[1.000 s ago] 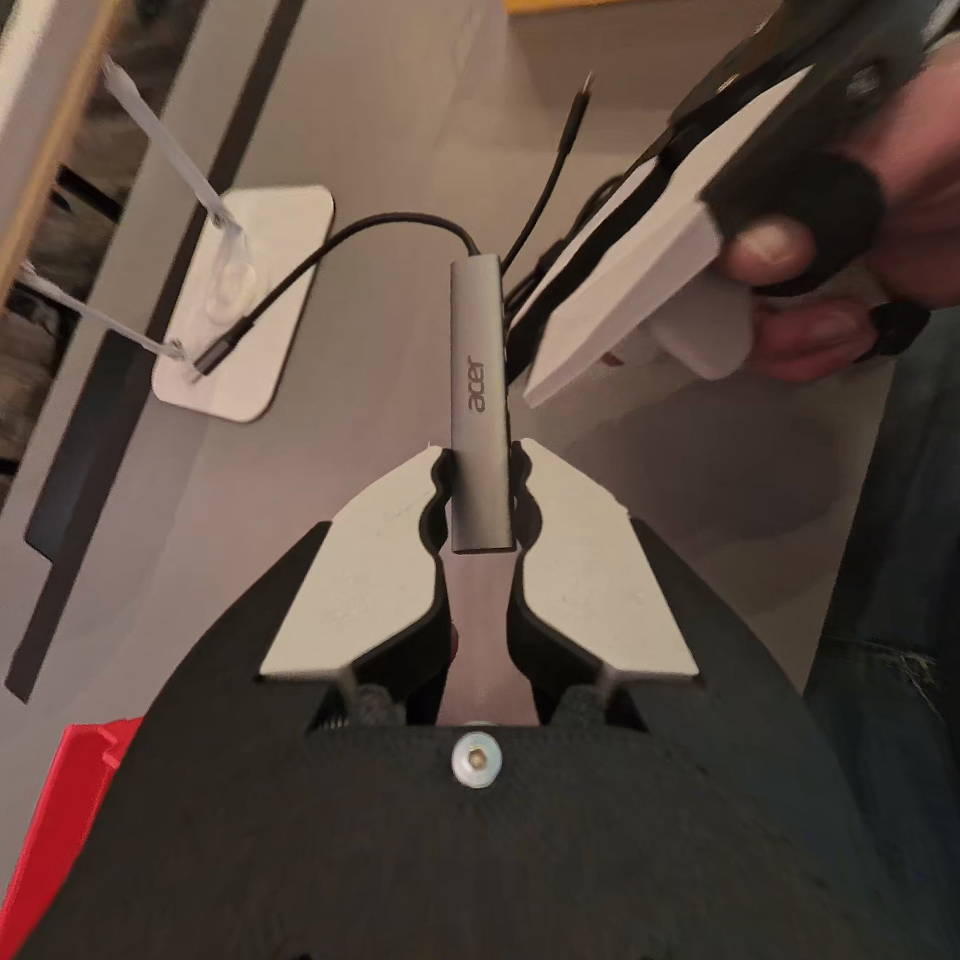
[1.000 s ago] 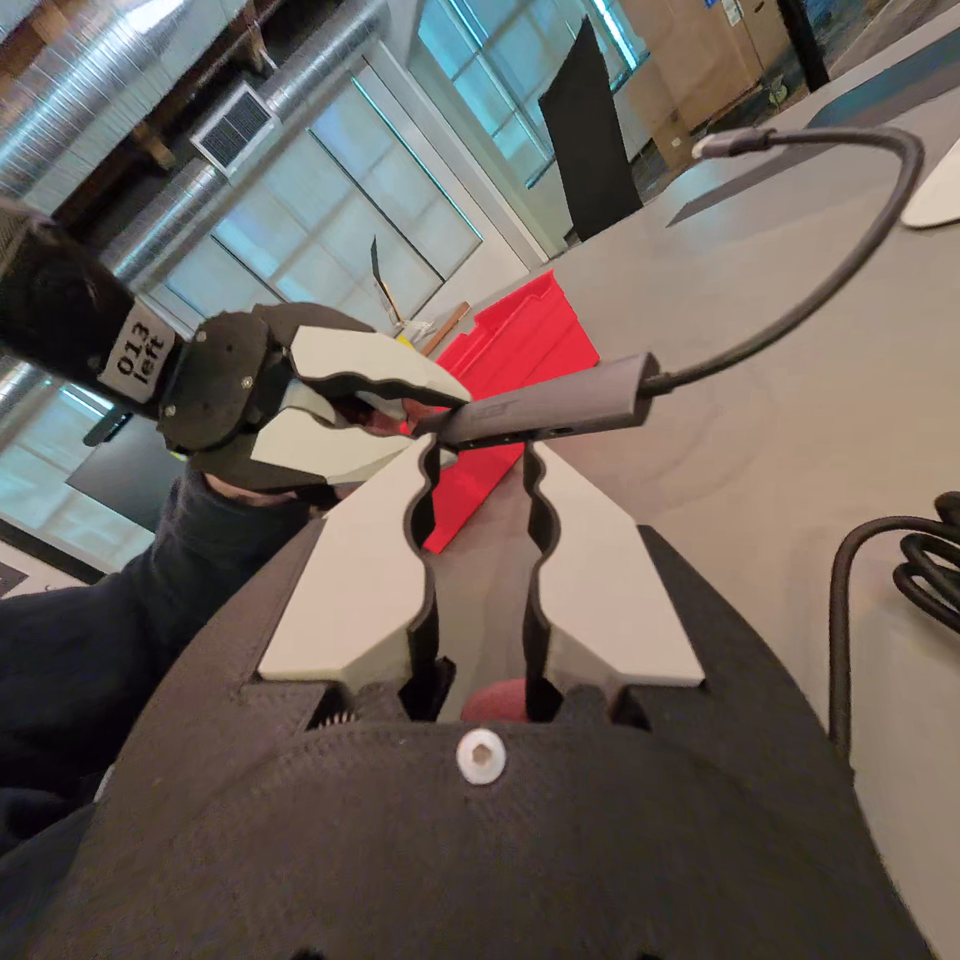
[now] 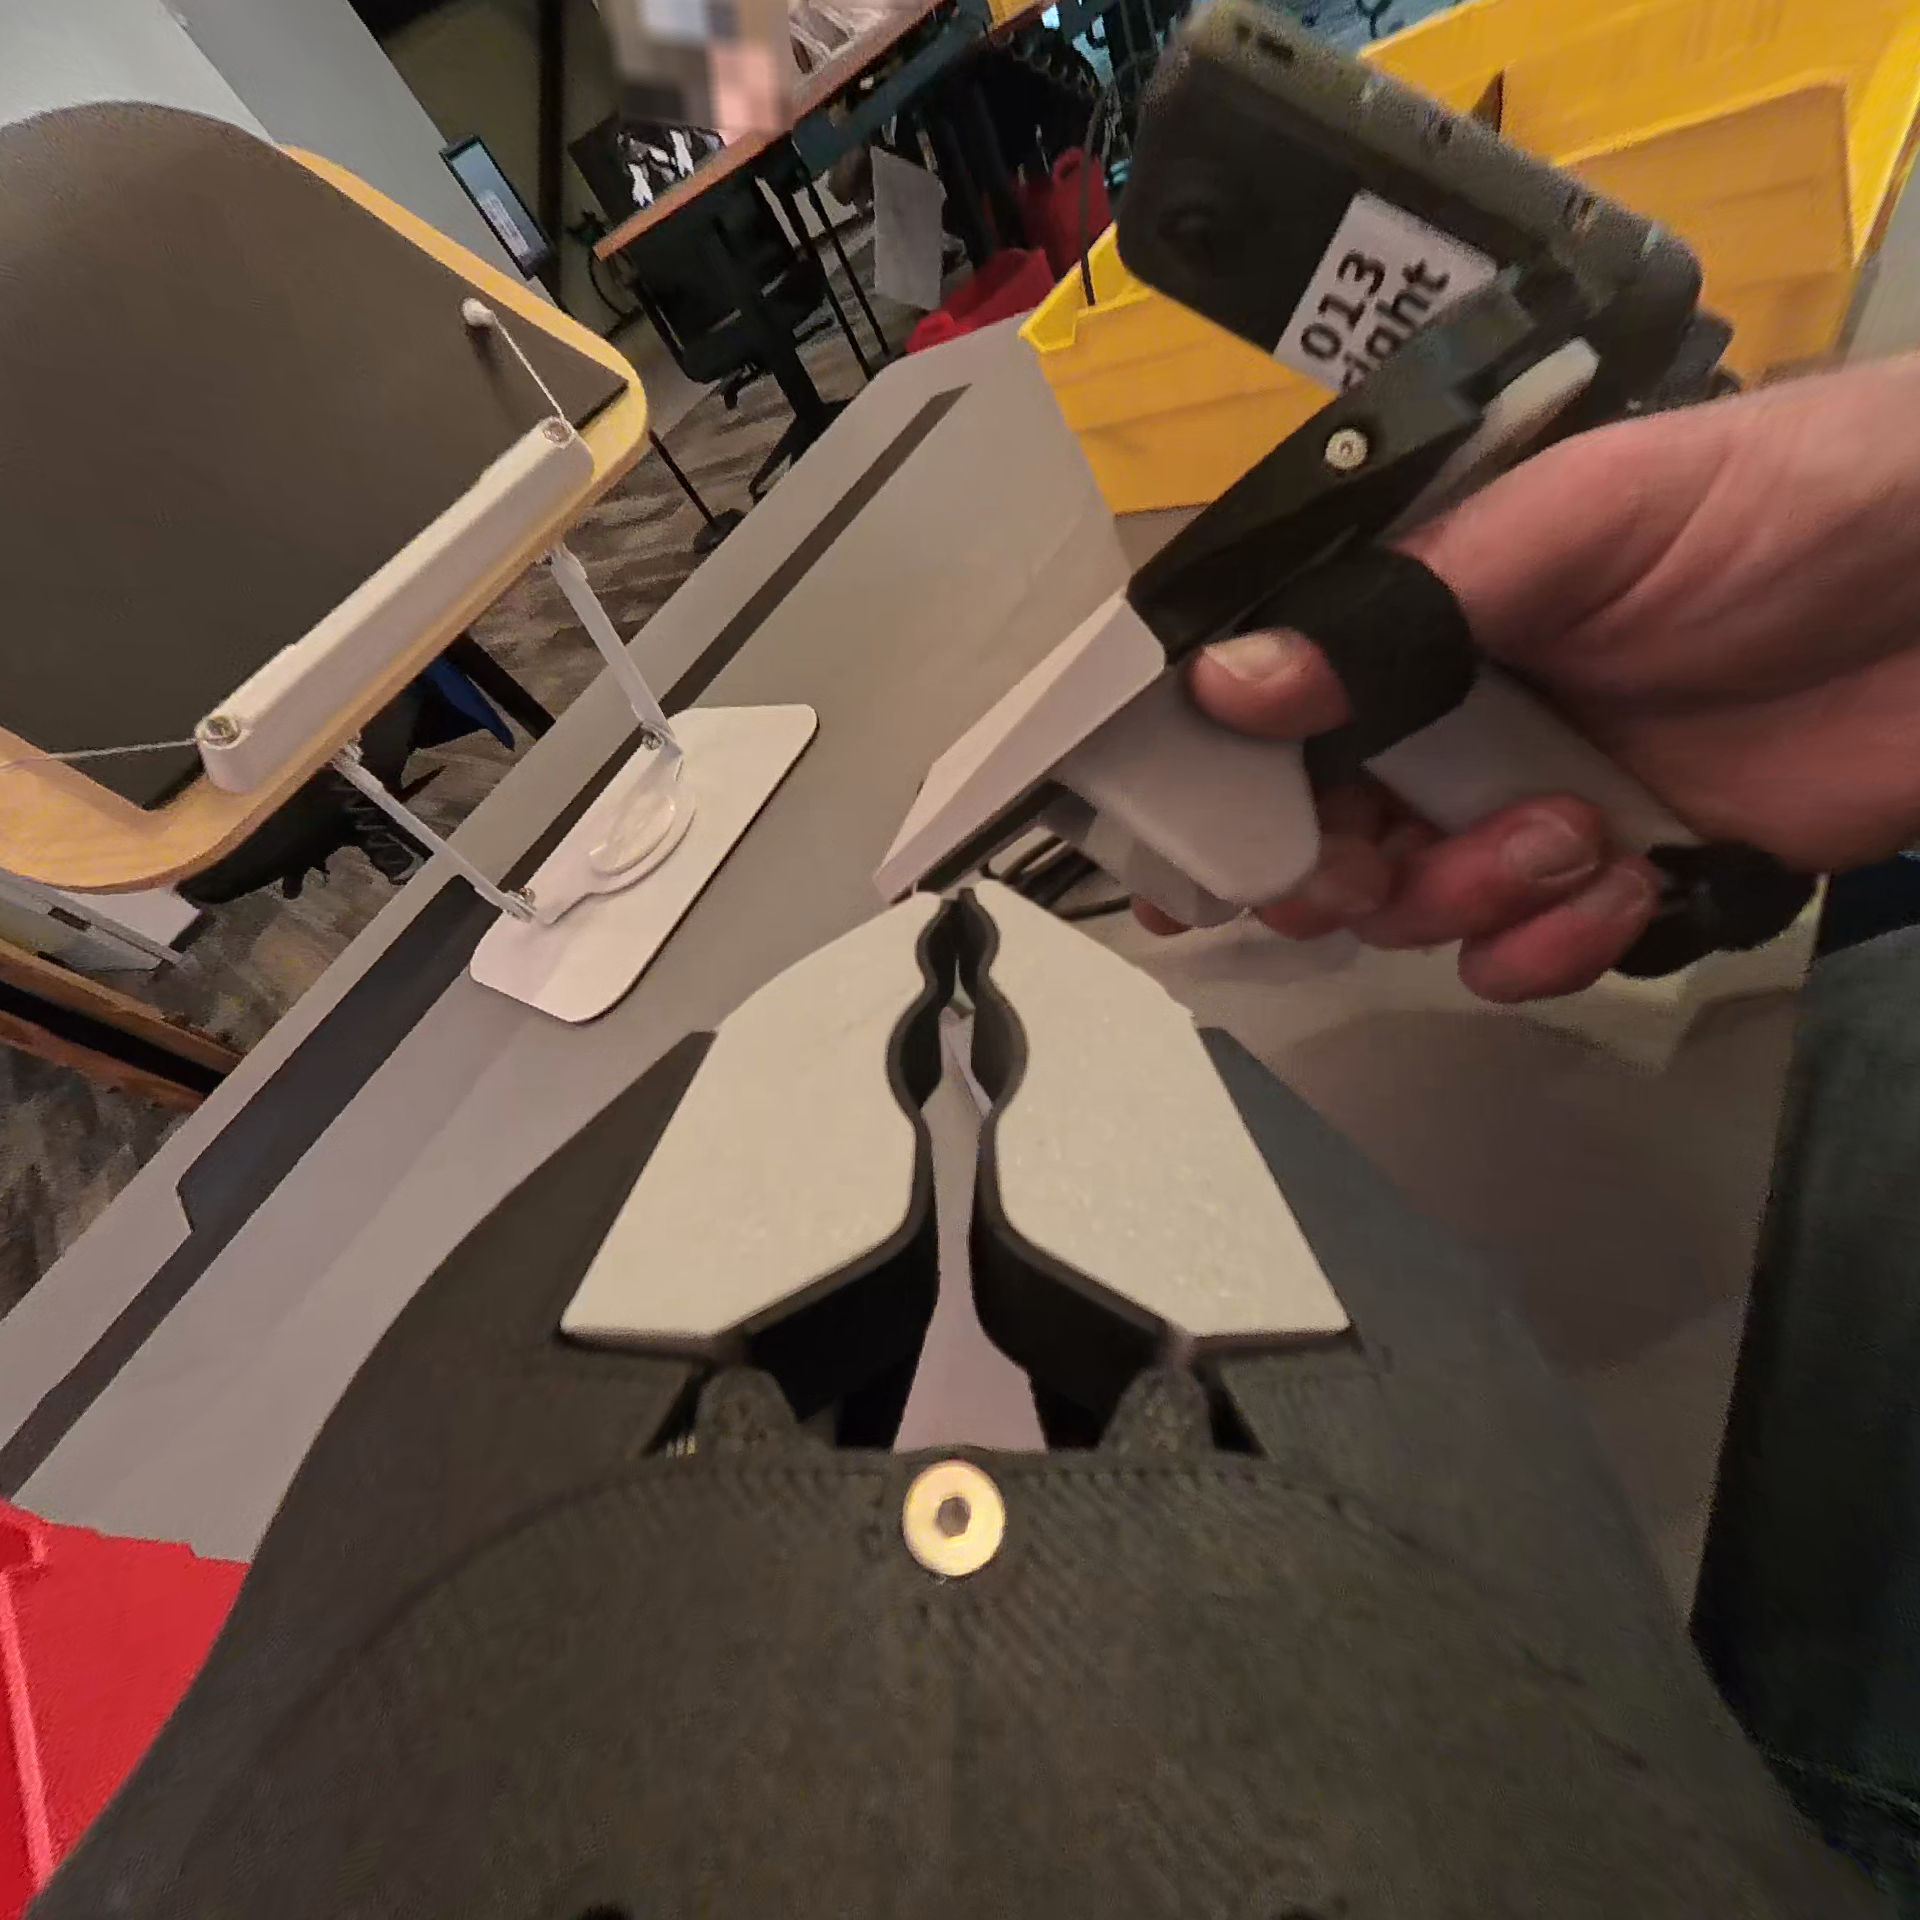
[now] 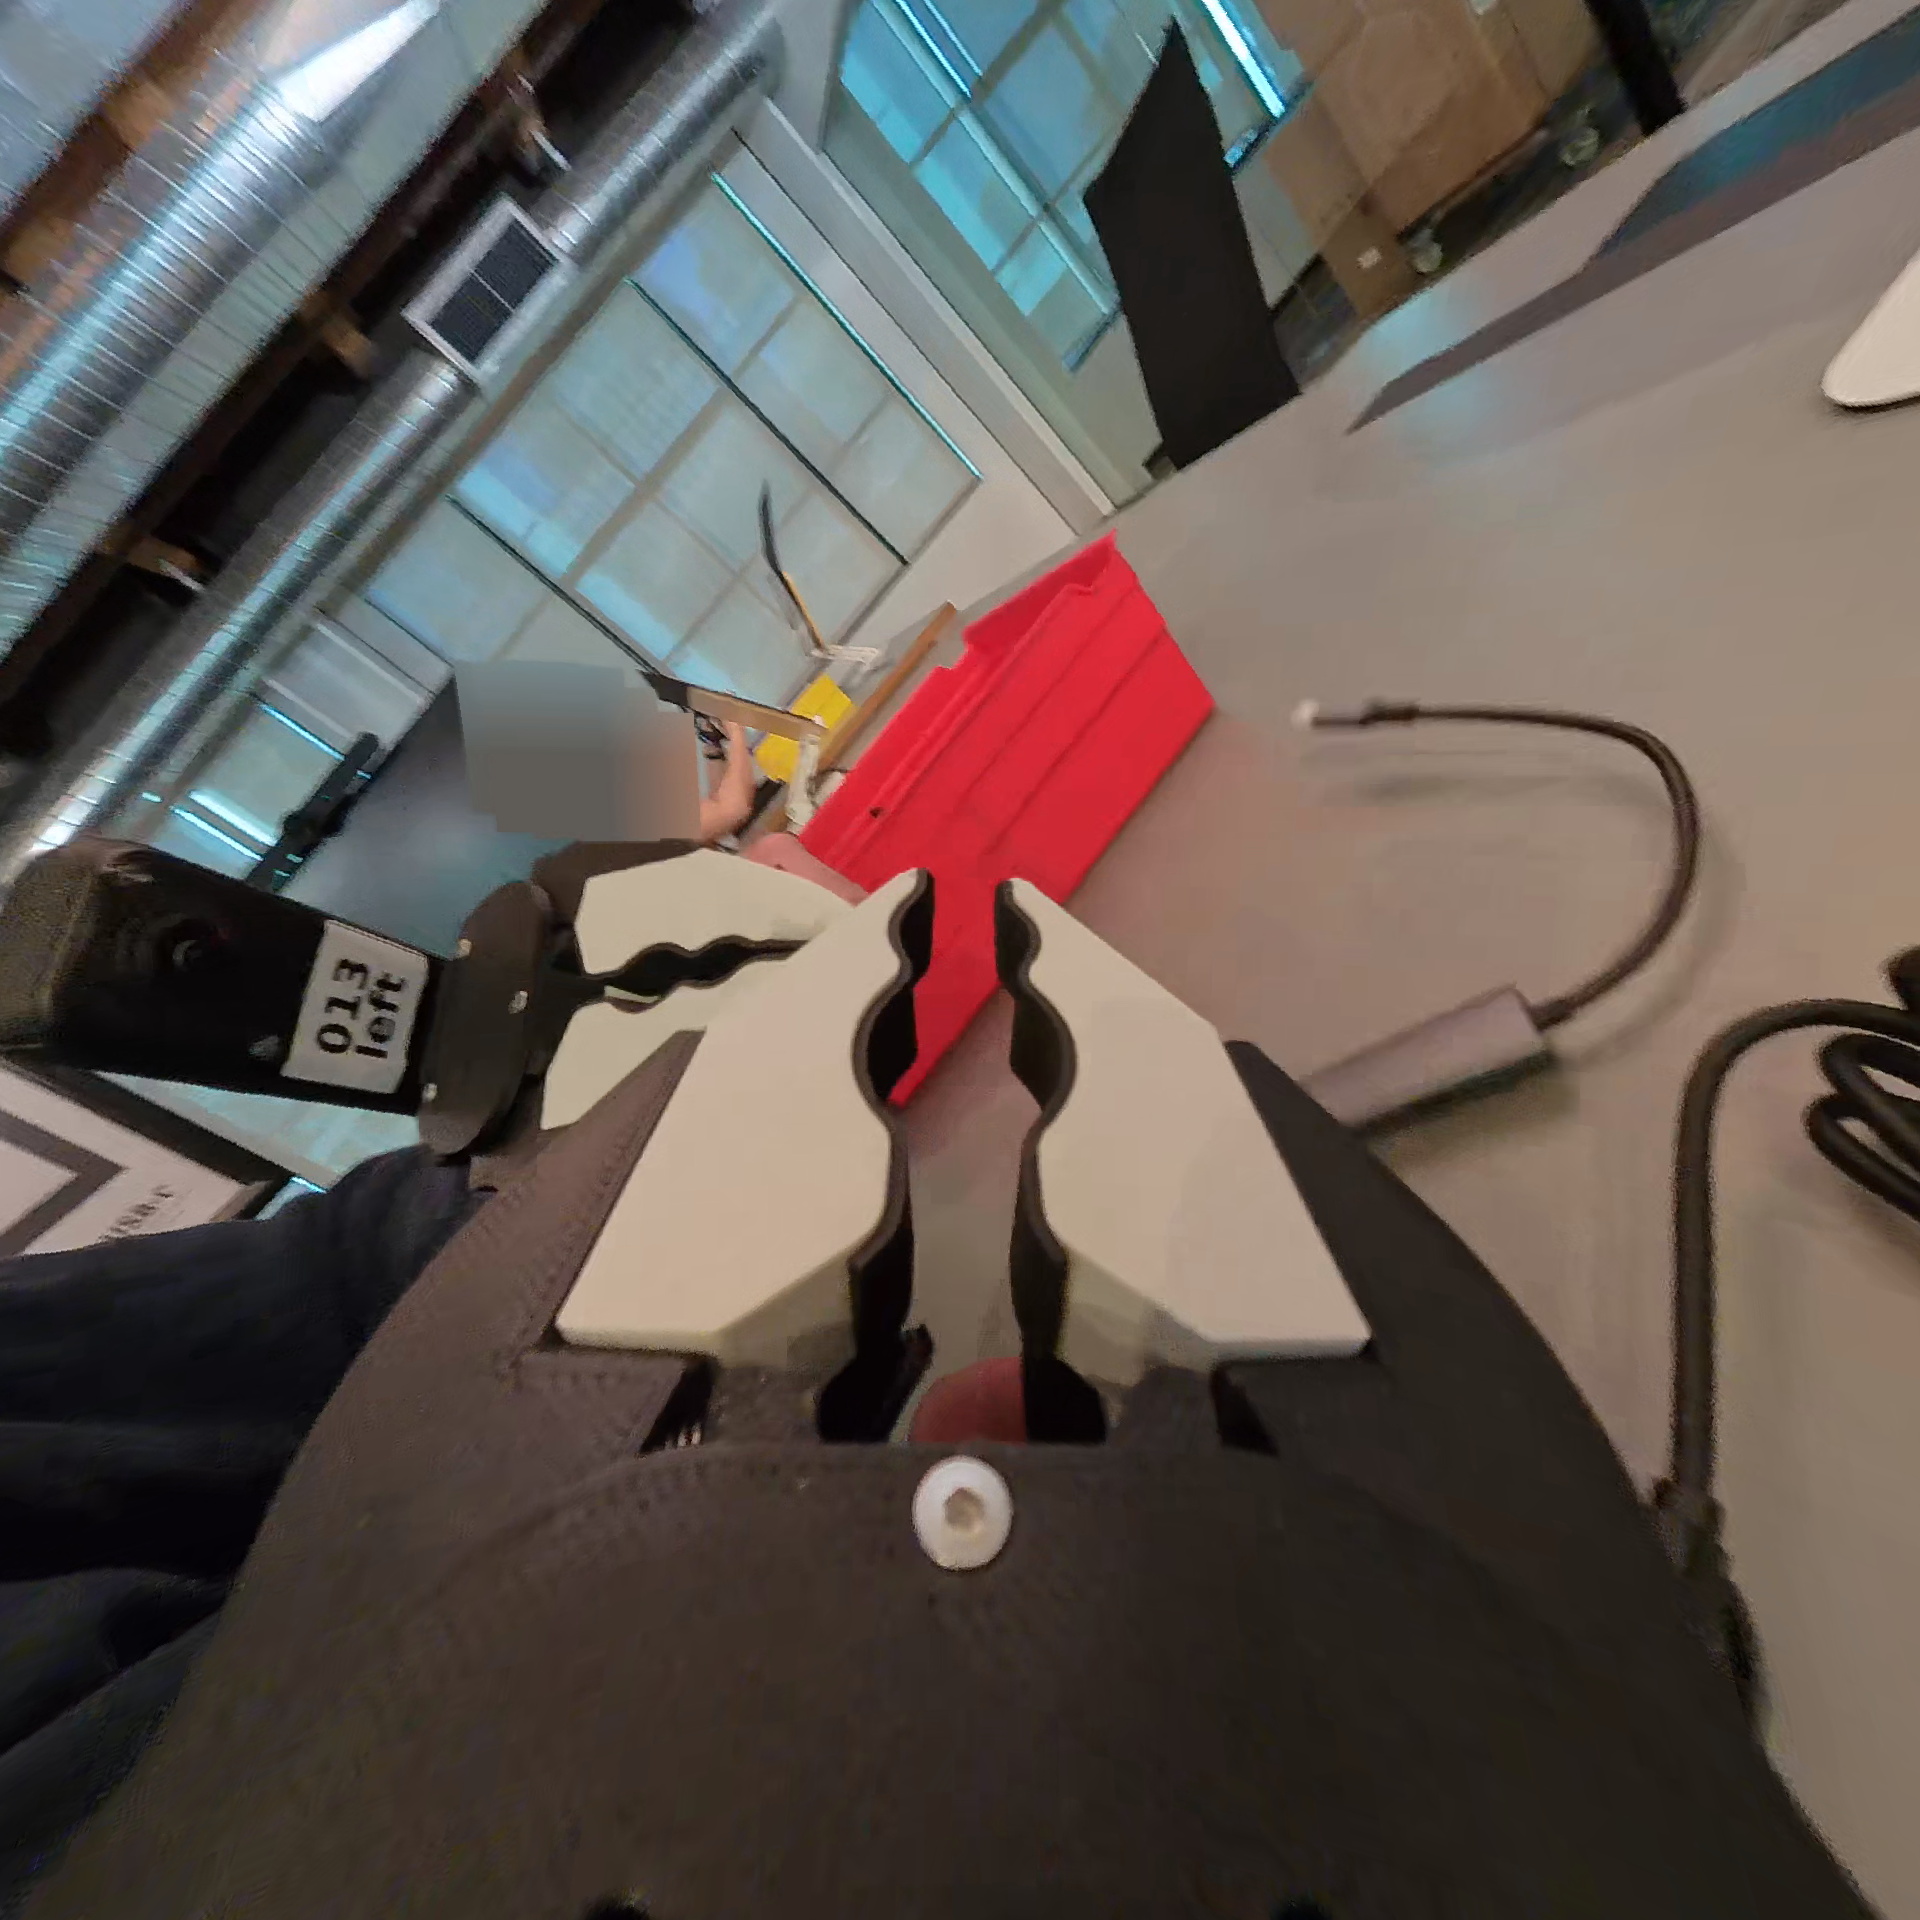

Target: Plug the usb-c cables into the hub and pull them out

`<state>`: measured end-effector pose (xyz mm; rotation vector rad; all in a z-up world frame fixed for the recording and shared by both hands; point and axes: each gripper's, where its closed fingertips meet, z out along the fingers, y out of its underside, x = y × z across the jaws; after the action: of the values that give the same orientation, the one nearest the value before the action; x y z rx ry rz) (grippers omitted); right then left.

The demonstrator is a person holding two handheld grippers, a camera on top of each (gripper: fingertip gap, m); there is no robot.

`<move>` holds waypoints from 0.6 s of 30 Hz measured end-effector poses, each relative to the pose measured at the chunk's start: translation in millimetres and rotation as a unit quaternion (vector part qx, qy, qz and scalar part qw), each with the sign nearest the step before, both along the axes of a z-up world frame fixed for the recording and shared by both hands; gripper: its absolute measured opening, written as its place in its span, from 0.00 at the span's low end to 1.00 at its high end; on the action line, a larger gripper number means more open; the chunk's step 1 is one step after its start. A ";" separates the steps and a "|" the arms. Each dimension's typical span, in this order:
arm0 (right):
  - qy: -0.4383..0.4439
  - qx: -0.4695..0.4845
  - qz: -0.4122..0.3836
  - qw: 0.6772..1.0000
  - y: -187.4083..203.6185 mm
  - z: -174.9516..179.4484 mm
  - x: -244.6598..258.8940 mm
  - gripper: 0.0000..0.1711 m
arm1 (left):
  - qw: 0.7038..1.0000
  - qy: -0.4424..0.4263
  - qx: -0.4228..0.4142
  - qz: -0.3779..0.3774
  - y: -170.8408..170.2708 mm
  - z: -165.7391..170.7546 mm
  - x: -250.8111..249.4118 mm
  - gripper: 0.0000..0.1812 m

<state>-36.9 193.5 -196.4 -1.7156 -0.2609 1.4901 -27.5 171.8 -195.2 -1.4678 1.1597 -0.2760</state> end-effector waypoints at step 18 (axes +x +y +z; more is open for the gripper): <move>-0.128 0.039 -0.028 0.991 6.0 -17.9 13.7 0.12 | 0.945 0.181 -0.247 0.116 22.1 -124.3 -33.8 0.14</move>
<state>-23.2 199.5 -214.3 -1.8346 -0.3981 1.2023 -61.2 193.9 -319.5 -2.1492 1.2442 -0.1381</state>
